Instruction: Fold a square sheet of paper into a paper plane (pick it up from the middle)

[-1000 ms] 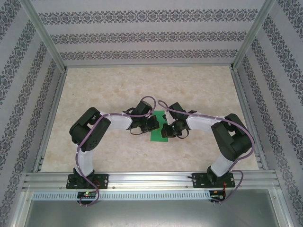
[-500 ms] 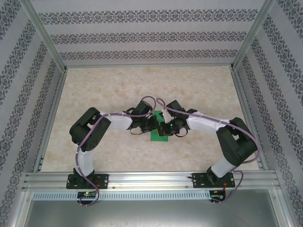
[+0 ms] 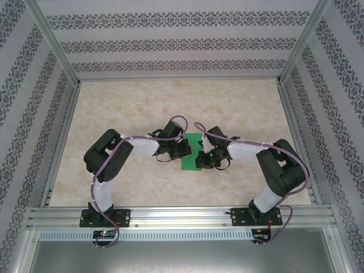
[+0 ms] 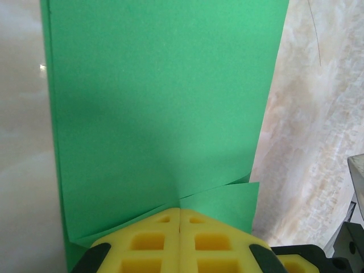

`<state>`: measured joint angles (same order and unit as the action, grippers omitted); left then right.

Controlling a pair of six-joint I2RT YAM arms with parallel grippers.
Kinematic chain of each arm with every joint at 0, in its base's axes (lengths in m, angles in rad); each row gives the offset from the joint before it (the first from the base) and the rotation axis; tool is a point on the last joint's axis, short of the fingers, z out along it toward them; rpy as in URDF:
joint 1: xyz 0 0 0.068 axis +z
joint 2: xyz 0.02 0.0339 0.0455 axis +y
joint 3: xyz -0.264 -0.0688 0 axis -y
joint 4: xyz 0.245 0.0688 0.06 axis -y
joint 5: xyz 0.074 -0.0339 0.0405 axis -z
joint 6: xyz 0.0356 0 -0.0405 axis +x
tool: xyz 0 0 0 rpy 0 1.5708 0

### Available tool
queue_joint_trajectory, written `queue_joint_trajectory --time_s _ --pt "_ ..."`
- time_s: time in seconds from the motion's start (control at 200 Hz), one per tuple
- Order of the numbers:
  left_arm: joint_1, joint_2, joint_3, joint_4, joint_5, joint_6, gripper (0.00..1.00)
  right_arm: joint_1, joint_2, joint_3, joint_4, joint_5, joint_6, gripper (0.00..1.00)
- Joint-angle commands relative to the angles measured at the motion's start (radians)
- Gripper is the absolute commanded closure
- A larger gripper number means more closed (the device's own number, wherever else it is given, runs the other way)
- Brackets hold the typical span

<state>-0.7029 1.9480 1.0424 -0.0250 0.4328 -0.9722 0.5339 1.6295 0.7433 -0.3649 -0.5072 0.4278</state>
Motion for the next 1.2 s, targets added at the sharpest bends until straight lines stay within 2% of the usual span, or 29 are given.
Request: queue_joint_trajectory --time_s 0.0,0.385,0.634,0.829,1.024,1.194 --pt "-0.012 0.051 -0.002 -0.106 -0.059 0.029 0.98 -0.009 -0.03 -0.024 -0.064 0.019 -0.001 0.9" --pt "-0.012 0.063 0.005 -0.119 -0.06 0.032 0.99 -0.021 -0.052 -0.104 -0.078 0.039 0.012 0.9" --pt "-0.012 0.066 0.009 -0.118 -0.056 0.033 0.99 -0.069 -0.075 -0.18 -0.044 0.001 0.048 0.9" --pt "-0.012 0.065 0.008 -0.119 -0.055 0.035 0.99 -0.116 -0.152 -0.206 -0.04 -0.056 0.071 0.9" --pt "-0.012 0.061 0.011 -0.114 -0.051 0.036 0.99 -0.112 -0.235 -0.126 -0.042 -0.083 0.094 0.87" --pt "-0.012 0.06 0.019 -0.121 -0.05 0.039 0.99 -0.087 -0.153 -0.018 -0.007 -0.087 0.101 0.87"
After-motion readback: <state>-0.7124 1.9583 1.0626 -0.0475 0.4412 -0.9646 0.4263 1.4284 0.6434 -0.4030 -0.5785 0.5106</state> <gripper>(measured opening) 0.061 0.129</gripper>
